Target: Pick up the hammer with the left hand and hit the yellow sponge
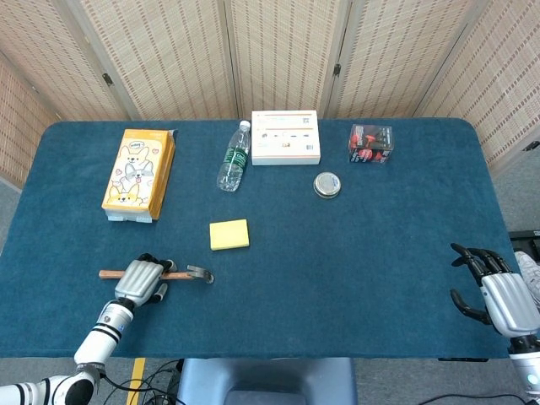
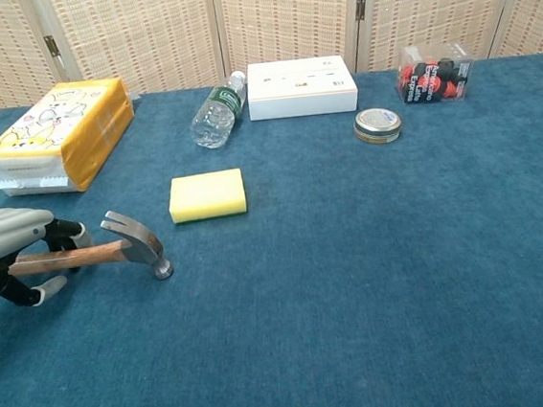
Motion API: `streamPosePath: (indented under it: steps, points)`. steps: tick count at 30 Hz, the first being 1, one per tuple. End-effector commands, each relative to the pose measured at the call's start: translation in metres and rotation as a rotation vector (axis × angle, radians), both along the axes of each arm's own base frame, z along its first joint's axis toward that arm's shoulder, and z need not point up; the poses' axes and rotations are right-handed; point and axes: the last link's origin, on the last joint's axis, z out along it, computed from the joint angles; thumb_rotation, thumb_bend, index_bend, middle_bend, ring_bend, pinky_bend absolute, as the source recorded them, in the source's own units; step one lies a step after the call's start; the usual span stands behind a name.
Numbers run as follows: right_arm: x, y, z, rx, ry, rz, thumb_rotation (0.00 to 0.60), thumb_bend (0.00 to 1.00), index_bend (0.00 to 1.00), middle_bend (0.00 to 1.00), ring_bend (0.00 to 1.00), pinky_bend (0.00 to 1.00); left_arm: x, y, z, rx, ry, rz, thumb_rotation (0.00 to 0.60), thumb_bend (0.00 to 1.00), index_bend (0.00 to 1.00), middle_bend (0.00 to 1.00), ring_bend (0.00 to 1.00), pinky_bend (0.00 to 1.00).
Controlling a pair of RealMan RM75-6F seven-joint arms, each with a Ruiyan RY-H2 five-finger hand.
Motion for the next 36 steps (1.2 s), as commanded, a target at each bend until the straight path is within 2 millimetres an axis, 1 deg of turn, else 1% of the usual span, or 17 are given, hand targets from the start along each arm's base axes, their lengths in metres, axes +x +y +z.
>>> streamPosePath:
  steps: [1, 6, 13, 26, 36]
  points:
    - [-0.0004, 0.0002, -0.0003, 0.001, 0.0, -0.002, 0.6, 0.3, 0.13, 0.34, 0.18, 0.18, 0.0, 0.0, -0.0004, 0.0, 0.0, 0.0, 0.6, 0.53, 0.36, 0.45, 0.36, 0.22]
    - [-0.0013, 0.0007, -0.0004, -0.001, 0.0, -0.005, 0.6, 0.3, 0.13, 0.35, 0.18, 0.18, 0.0, 0.0011, -0.002, -0.004, 0.002, 0.0, 0.6, 0.56, 0.38, 0.47, 0.39, 0.22]
    - [-0.0016, -0.0008, -0.0006, 0.001, 0.001, -0.007, 0.6, 0.3, 0.13, 0.34, 0.18, 0.18, 0.0012, 0.0009, -0.0023, -0.009, 0.008, -0.004, 0.6, 0.6, 0.38, 0.47, 0.39, 0.22]
    - [-0.0017, -0.0014, -0.001, 0.003, 0.002, -0.011, 0.6, 0.3, 0.13, 0.34, 0.18, 0.18, -0.0002, 0.0002, -0.004, -0.019, 0.016, 0.001, 0.6, 0.68, 0.38, 0.47, 0.39, 0.22]
    - [-0.0019, -0.0025, -0.0018, 0.006, 0.003, -0.014, 0.6, 0.3, 0.13, 0.35, 0.18, 0.18, 0.0004, 0.0015, -0.005, -0.017, 0.016, 0.0, 0.6, 0.69, 0.4, 0.5, 0.4, 0.22]
